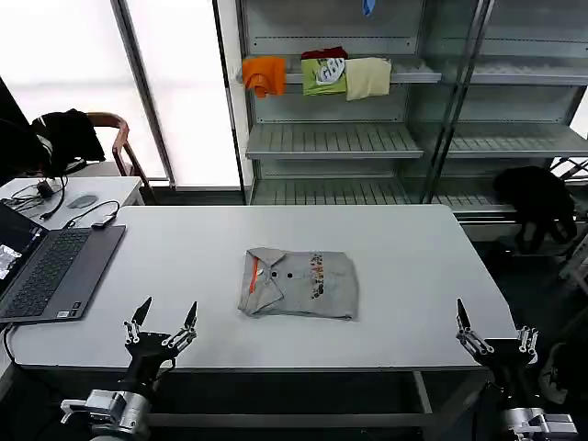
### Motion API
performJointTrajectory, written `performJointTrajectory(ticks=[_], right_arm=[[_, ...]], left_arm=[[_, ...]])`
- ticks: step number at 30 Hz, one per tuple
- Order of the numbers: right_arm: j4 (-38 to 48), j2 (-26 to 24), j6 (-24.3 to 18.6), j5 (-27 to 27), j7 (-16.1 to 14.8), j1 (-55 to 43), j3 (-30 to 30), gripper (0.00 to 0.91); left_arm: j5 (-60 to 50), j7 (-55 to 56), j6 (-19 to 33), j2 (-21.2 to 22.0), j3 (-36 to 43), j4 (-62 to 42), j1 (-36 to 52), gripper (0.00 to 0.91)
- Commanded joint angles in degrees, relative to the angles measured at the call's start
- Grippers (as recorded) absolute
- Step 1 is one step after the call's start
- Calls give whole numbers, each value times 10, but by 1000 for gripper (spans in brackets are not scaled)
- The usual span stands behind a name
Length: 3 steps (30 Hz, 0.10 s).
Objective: Fold and organize the clothes.
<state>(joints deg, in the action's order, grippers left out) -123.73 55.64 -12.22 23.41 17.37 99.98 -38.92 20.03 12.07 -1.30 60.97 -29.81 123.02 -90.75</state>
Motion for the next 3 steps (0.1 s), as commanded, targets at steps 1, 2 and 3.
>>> performJointTrajectory(ticks=[1,2,3], right_arm=[[0,-1,0,0,-1,2,1,907],[0,0,0,0,0,2,1,907],[0,0,0,0,0,2,0,907]], left_arm=[[-1,-1,0,-1,1,0,-1,907],[-1,-1,0,-1,1,0,-1,907],[-1,-1,0,-1,1,0,-1,907]])
